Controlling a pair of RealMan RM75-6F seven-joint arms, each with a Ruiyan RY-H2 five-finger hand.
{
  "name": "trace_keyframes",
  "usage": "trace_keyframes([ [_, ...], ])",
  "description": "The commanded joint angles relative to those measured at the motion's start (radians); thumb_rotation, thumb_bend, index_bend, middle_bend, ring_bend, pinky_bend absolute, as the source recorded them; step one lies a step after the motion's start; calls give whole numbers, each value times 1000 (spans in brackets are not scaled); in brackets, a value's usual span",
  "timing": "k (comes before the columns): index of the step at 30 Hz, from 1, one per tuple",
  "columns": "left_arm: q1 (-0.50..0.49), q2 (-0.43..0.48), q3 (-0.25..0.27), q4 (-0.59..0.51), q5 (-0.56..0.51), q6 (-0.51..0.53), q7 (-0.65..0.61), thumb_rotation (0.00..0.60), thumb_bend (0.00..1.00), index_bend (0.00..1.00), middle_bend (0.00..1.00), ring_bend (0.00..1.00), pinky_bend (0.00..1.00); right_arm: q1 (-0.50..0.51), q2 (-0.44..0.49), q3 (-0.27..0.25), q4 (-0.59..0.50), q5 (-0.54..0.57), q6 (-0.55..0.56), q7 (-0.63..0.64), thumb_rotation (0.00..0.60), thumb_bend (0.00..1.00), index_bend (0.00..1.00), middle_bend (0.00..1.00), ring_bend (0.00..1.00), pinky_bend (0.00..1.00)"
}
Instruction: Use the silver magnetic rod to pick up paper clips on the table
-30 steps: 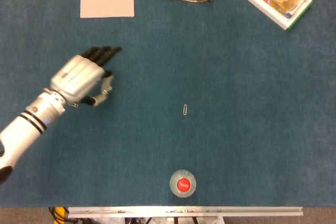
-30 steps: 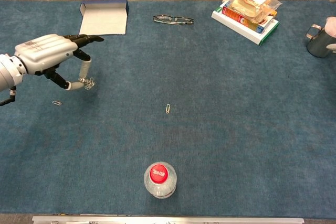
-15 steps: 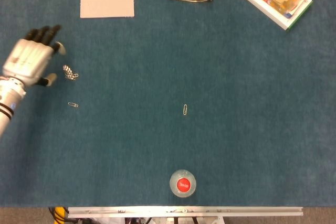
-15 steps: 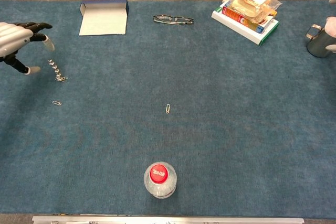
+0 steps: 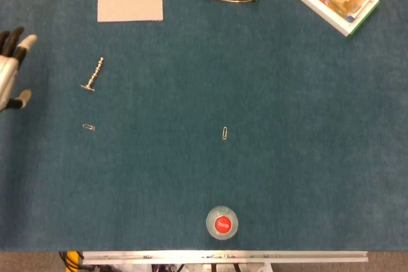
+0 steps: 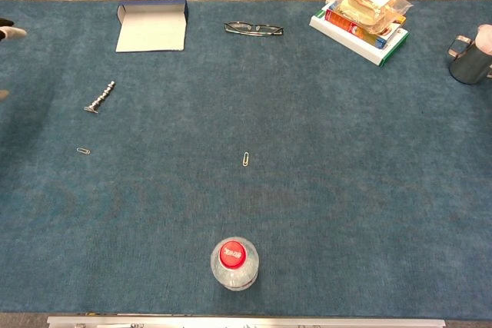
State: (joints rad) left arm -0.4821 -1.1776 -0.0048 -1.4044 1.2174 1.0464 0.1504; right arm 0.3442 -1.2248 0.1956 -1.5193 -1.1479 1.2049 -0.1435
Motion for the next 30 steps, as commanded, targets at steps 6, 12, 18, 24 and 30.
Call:
trace_keyframes([
  [6,108,57,43,-86,20,107,29,600,271,70,0,0,130,-44,28,-18,-27,-21,43,27,600,0,243,84,0,61],
  [12,168,75,61,-144,34,168,54,600,272,74,0,0,168,-91,47,-40,-64,-36,94,27,600,0,243,84,0,61],
  [18,224,87,69,-190,62,232,36,600,272,74,0,0,174,-151,66,-67,-114,-39,147,31,600,0,246,84,0,61],
  [24,251,78,76,-197,66,232,36,600,271,74,0,0,216,-192,81,-85,-124,-47,165,66,600,0,249,84,0,61],
  [30,255,54,62,-173,54,209,33,600,271,74,0,0,227,-201,86,-95,-128,-72,149,101,600,0,249,85,0,61],
])
